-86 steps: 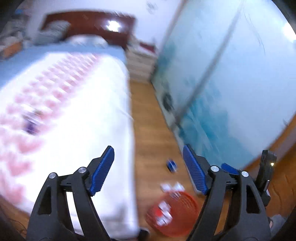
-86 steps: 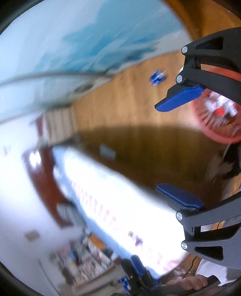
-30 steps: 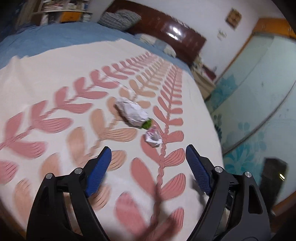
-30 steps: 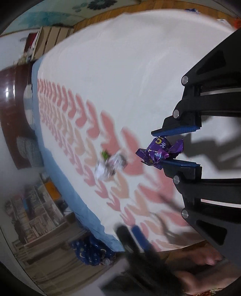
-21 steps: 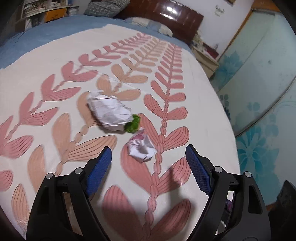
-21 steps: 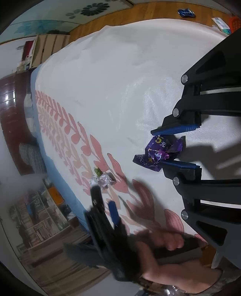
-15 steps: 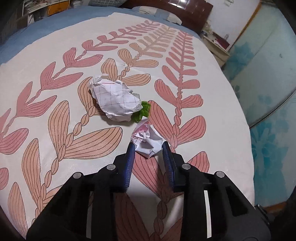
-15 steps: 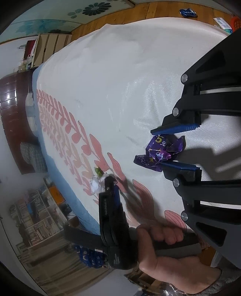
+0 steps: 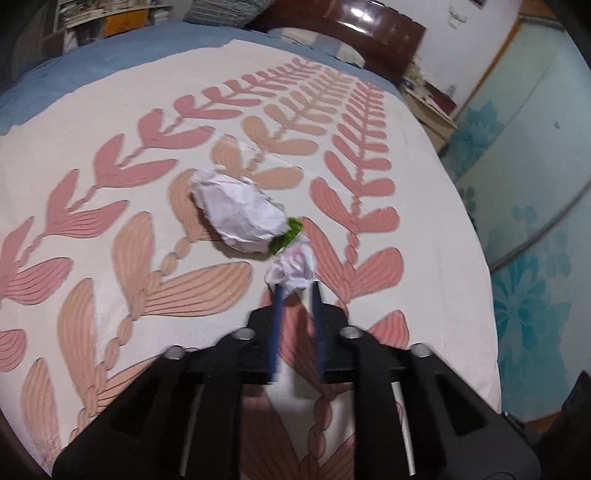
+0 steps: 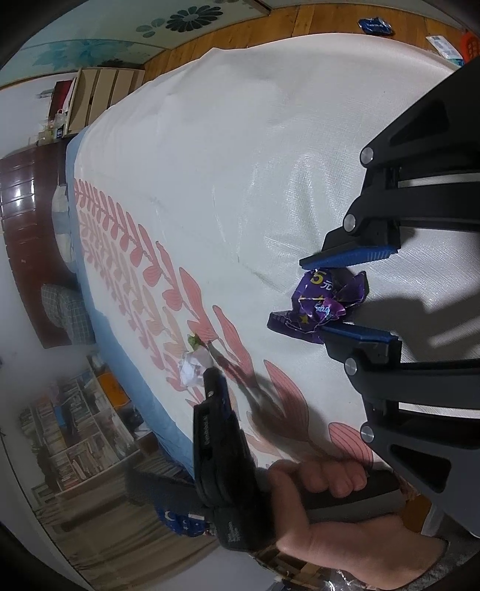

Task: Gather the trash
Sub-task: 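Carry wrapper and crumpled paper over the red wastebasket and open both tools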

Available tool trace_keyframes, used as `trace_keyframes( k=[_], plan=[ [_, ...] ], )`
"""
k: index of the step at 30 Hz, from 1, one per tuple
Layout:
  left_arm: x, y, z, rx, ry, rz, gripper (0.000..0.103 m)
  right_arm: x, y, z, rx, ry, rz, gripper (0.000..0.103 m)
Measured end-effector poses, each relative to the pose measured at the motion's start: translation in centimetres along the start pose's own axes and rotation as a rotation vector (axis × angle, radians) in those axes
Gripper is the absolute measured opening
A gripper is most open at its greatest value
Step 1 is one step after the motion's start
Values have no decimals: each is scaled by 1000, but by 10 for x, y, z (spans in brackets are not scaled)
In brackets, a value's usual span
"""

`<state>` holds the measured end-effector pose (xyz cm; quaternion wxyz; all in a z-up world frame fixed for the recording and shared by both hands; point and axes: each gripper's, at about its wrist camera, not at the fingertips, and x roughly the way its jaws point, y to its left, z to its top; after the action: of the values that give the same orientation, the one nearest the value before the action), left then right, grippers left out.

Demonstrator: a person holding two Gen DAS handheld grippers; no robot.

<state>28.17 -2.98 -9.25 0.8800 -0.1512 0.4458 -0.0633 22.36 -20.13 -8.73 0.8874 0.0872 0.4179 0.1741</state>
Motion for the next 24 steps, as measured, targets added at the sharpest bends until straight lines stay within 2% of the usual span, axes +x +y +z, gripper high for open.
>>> trace_keyframes(
  k=[1, 6, 8, 11, 14, 15, 16, 17, 18, 21, 24],
  plan=[
    [-2, 0, 0, -1, -9, 6, 46, 0, 0, 0, 0, 0, -1, 28],
    [1, -10, 2, 48, 1, 23, 47, 0, 1, 0, 0, 0, -1, 28],
    [11, -12, 5, 67, 34, 10, 61, 0, 1, 0, -1, 0, -2, 28],
    [28, -10, 10, 59, 83, 8, 62, 0, 1, 0, 2, 1, 0, 28],
    [40, -8, 19, 48, 86, 15, 62, 1, 1, 1, 2, 3, 0, 28],
    [44, -8, 20, 50, 91, 24, 60, 1, 1, 1, 1, 3, 0, 28],
    [45, -9, 19, 54, 90, 45, 48, 1, 1, 1, 1, 3, -1, 28],
    [45, -9, 18, 54, 90, 71, 32, 1, 1, 1, 1, 3, -1, 28],
    [45, -8, 17, 49, 85, 84, 28, 0, 1, 1, 0, 3, -2, 28],
    [38, -5, 15, 26, 69, 36, 25, 1, 2, 1, -6, 3, -8, 28],
    [19, -3, 6, 2, 31, 21, 24, 0, 1, 0, -4, -2, -4, 28]
  ],
)
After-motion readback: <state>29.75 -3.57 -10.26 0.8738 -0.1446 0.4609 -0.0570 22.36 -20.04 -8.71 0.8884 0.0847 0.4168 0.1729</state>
